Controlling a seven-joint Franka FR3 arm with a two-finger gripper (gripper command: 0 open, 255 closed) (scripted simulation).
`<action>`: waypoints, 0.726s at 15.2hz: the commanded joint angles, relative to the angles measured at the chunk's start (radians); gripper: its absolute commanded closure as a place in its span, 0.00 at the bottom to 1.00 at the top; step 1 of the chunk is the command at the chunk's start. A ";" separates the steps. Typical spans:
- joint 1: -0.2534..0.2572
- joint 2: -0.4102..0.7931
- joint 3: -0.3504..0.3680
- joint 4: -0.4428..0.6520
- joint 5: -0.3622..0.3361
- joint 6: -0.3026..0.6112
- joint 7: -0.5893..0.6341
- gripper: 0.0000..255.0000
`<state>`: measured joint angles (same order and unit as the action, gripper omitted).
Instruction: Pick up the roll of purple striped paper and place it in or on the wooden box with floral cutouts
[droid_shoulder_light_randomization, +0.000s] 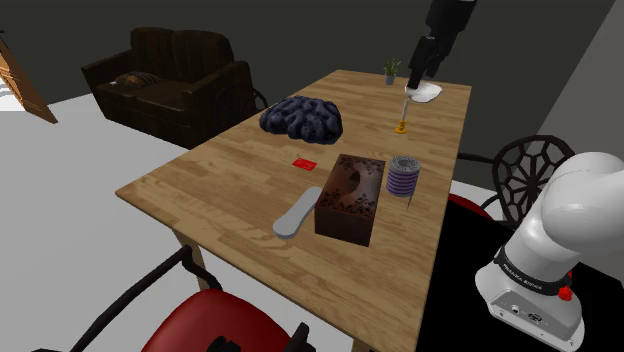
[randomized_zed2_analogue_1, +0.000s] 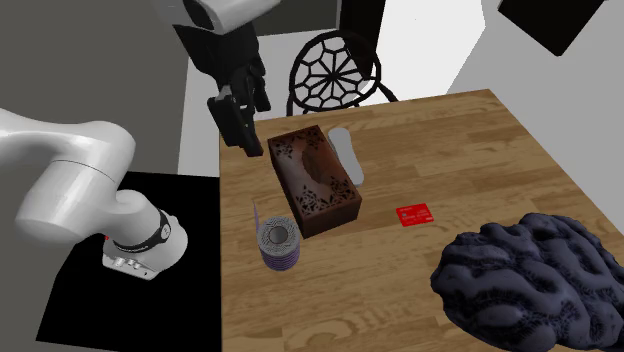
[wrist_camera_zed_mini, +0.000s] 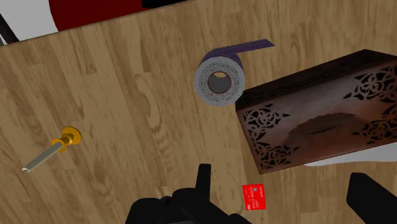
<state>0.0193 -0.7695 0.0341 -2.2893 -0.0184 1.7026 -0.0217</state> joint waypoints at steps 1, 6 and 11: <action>0.000 0.000 0.000 0.000 0.000 0.000 0.000 0.00; -0.023 0.003 -0.010 -0.149 -0.001 0.102 0.031 0.00; -0.046 0.027 -0.020 -0.285 -0.002 0.210 0.062 0.00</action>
<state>-0.0230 -0.7457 0.0147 -2.5423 -0.0209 1.8871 0.0322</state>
